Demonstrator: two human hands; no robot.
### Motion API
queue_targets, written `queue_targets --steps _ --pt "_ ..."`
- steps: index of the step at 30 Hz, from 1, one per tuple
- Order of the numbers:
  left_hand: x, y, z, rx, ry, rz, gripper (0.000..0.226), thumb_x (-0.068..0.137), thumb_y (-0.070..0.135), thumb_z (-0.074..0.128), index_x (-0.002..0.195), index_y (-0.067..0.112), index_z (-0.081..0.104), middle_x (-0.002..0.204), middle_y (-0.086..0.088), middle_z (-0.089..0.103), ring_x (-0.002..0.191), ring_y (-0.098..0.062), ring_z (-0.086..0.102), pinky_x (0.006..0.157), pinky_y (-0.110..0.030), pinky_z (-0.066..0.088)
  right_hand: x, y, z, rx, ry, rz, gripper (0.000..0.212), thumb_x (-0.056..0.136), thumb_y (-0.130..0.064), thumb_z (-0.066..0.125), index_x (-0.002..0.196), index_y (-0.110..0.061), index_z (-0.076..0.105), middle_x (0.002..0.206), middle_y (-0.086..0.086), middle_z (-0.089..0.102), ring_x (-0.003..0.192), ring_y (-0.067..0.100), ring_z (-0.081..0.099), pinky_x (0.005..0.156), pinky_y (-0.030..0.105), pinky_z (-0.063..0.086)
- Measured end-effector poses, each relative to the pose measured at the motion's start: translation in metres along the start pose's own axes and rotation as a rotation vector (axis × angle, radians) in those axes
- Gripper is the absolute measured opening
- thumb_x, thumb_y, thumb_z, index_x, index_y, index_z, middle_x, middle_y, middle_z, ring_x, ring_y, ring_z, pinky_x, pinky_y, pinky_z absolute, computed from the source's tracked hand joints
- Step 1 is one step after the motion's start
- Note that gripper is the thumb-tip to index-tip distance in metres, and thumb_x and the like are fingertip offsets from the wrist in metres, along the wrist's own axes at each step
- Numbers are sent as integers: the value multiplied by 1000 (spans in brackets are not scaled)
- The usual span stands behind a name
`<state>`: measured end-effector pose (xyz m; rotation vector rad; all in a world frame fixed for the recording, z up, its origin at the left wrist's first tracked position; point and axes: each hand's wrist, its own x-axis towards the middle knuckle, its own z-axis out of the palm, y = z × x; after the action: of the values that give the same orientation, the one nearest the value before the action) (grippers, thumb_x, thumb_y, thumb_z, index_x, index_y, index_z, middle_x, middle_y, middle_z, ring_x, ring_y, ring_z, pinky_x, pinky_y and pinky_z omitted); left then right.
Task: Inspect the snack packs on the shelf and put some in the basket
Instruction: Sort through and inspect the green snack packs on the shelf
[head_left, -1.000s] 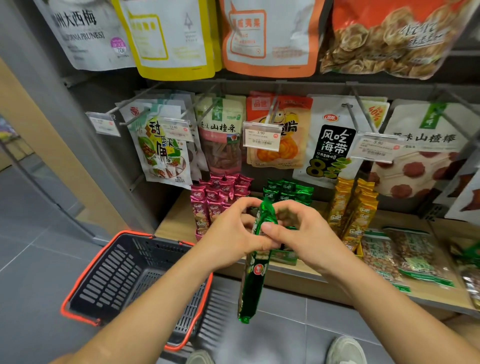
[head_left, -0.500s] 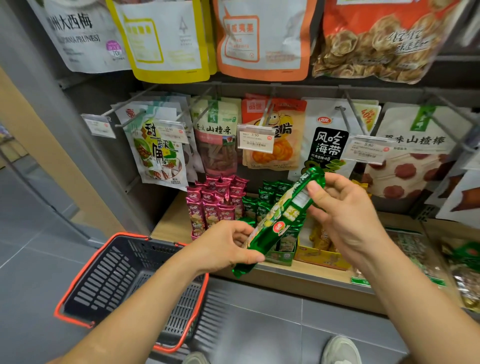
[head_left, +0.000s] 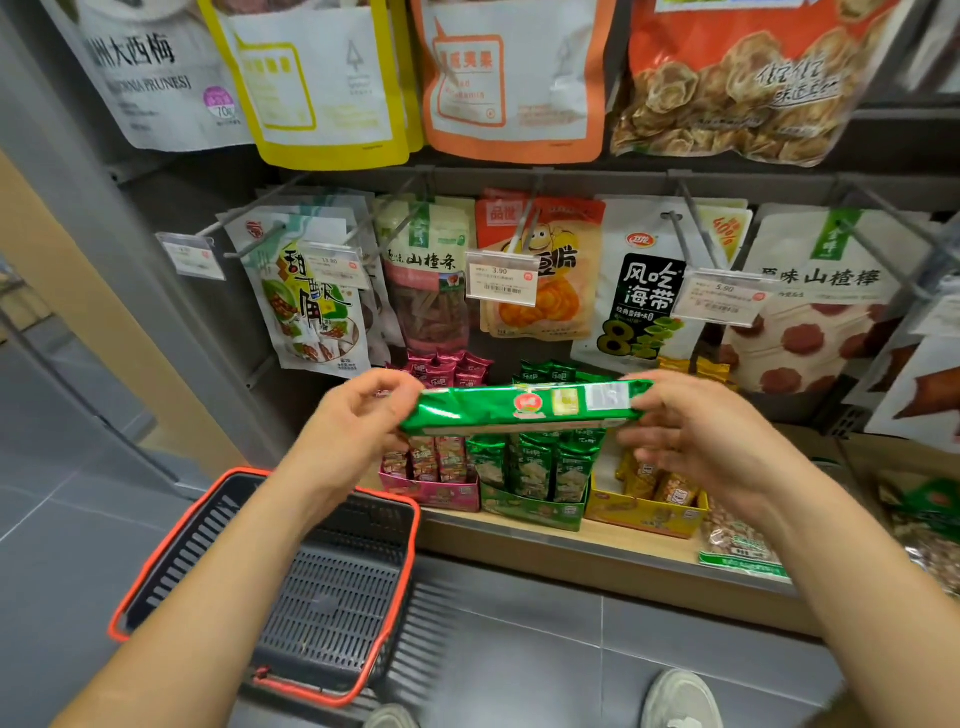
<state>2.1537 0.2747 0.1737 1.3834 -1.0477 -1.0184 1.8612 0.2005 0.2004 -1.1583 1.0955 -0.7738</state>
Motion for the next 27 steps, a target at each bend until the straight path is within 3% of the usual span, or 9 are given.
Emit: queue_targets --steps 3,6,8,10,12,15,18,22,27 --pt "0 3 1 -108 117 -31 38 78 53 60 77 18 71 70 -2 64 52 -11 49 42 -18 39 -2 6 2 -158 -117 53 17 91 -13 56 95 -14 73 99 11 73 81 19 69 66 30 56" --pt "2 2 3 -104 169 -52 44 79 58 57 71 16 69 60 1 57 44 -8 40 37 -17 31 -4 8 7 -205 -177 86 16 93 -18 56 93 -21 72 106 11 72 90 22 67 64 29 55" --pt "2 2 3 -105 152 -62 47 79 58 56 73 15 73 61 1 57 44 -7 38 37 -16 29 -7 7 9 -269 -240 92 17 94 -34 58 92 -28 74 103 5 72 84 14 67 60 27 53" --pt "1 3 3 -115 91 -60 47 82 55 53 83 15 78 71 -3 62 47 -6 39 39 -15 30 -11 5 12 -382 -300 106 34 87 -60 53 95 -35 74 93 -5 73 71 3 64 56 23 49" --pt "-1 2 5 -121 33 -45 45 90 49 48 89 17 79 79 -4 66 56 -7 44 45 -17 32 -15 5 16 -479 -398 122 49 76 -74 48 95 -37 74 84 -10 72 66 0 60 58 20 47" --pt "-1 4 6 -180 38 -65 36 100 32 46 95 17 78 88 -7 63 78 -16 53 59 -23 45 -19 9 22 -546 -570 60 53 80 -66 55 95 -19 73 77 -5 63 63 3 52 56 17 38" --pt "1 7 4 -294 75 -121 22 94 16 55 101 7 75 100 -16 66 96 -25 57 73 -27 57 -21 14 29 -639 -581 -40 47 80 -55 64 99 -12 68 81 -1 62 67 4 52 59 19 38" --pt "1 7 1 -298 72 -188 20 91 5 56 102 3 73 100 -16 73 93 -21 66 71 -24 58 -21 26 37 -808 -497 -108 40 79 -41 76 105 -19 54 99 6 64 73 8 54 67 27 45" --pt "2 3 -4 -276 87 -232 15 87 6 64 96 9 74 94 -10 75 84 -15 71 70 -23 57 -21 31 40 -667 -438 -147 37 78 -29 76 101 -26 47 97 -3 70 70 8 59 66 29 48"
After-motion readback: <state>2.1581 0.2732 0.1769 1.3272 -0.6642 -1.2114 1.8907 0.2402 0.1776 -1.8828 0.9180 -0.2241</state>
